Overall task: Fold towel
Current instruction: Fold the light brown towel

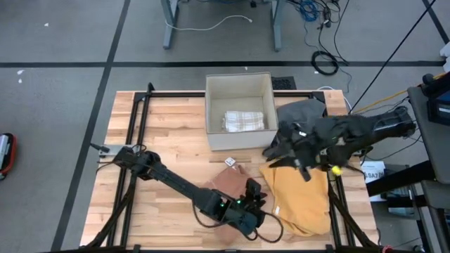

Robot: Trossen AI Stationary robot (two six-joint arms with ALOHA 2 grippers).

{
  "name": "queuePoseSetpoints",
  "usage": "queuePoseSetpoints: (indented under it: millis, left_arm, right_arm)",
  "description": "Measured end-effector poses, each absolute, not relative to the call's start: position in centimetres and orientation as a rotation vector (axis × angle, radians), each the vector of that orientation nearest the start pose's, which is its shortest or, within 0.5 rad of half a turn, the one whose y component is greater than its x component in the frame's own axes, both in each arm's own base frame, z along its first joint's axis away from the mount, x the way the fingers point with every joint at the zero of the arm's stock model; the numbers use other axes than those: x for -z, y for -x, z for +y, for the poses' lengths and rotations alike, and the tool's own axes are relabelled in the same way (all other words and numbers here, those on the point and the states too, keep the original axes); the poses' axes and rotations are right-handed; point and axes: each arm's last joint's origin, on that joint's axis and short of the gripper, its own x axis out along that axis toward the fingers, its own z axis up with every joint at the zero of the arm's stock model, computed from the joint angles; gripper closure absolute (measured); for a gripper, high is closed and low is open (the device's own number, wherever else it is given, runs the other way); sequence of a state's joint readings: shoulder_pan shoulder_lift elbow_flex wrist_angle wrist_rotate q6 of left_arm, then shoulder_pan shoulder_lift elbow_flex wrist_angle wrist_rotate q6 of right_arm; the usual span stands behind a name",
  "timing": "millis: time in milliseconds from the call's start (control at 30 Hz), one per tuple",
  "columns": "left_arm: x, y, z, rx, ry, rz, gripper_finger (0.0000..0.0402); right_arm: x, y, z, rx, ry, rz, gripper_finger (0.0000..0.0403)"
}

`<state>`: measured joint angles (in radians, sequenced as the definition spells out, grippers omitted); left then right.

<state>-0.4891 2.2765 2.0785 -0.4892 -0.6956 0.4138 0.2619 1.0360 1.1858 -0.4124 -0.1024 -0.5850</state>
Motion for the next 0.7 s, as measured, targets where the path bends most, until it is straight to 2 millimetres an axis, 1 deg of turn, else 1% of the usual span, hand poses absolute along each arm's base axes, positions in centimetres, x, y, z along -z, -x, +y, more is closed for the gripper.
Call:
queuePoseSetpoints:
  millis: [67, 167, 333, 433, 567, 700]
  left_arm:
    - [-25.9, -46.2, -21.7, -0.042, -0.781, 0.664, 0.0262]
    - [-26.2, -46.1, -20.5, 0.015, -0.725, 0.75, 0.0262]
    - [-26.5, -45.4, -17.8, -0.002, -0.661, 0.909, 0.0262]
    - [-27.9, -44.8, -16.0, -0.019, -0.608, 0.954, 0.0262]
    - [-30.6, -43.9, -13.9, 0.004, -0.519, 0.949, 0.0262]
    - [-34.1, -42.4, -12.0, 0.028, -0.452, 0.895, 0.0262]
  right_arm:
    - [-40.9, -19.2, 5.4, -0.418, 0.581, 0.112, 0.0329]
    - [-41.8, -17.3, 5.0, -0.422, 0.562, 0.069, 0.0329]
    - [-42.7, -14.9, 4.5, -0.441, 0.543, 0.009, 0.0329]
    - [-43.2, -13.8, 4.2, -0.432, 0.535, -0.026, 0.0329]
    - [-43.6, -12.7, 3.9, -0.42, 0.529, -0.065, 0.0329]
    - [-43.8, -11.8, 3.6, -0.418, 0.496, -0.073, 0.0329]
